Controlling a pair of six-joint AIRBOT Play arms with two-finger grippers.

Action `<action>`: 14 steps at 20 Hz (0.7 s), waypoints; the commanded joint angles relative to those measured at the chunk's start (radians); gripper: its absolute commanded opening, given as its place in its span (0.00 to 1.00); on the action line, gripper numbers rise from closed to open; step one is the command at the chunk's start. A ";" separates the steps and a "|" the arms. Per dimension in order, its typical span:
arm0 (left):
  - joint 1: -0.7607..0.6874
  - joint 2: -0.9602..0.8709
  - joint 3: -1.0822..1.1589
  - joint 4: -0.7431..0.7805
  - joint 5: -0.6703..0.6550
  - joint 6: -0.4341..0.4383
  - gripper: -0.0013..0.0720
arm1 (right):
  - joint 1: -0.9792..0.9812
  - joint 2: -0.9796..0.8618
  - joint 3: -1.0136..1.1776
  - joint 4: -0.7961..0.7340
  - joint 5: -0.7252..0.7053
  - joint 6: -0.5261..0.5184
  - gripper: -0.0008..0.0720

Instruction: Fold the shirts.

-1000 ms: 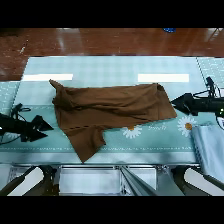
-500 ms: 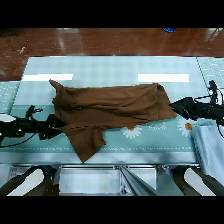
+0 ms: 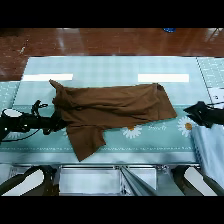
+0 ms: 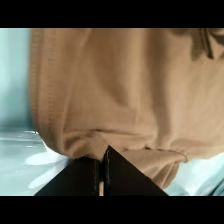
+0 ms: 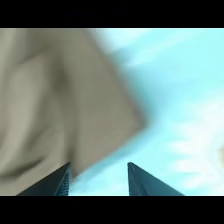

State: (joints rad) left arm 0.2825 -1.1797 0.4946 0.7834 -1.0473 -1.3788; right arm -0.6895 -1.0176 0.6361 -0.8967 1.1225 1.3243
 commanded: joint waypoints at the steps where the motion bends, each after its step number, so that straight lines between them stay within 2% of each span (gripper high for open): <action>1: -0.004 -0.002 0.017 -0.007 -0.022 0.032 0.05 | -0.100 -0.047 0.000 -0.068 -0.021 0.046 0.57; 6: -0.004 -0.002 0.017 -0.007 -0.019 0.032 0.05 | -0.019 -0.241 0.000 0.103 0.016 -0.056 0.57; 9: -0.004 -0.002 0.017 -0.007 -0.019 0.032 0.05 | 0.041 -0.331 0.001 0.165 -0.031 -0.073 0.57; 14: -0.004 -0.002 0.017 -0.007 -0.018 0.032 0.05 | 0.149 -0.423 0.082 0.185 -0.068 -0.072 0.57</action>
State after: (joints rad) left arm 0.2790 -1.1816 0.5106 0.7769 -1.0664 -1.3468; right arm -0.5999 -1.3857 0.6781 -0.7311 1.0946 1.2598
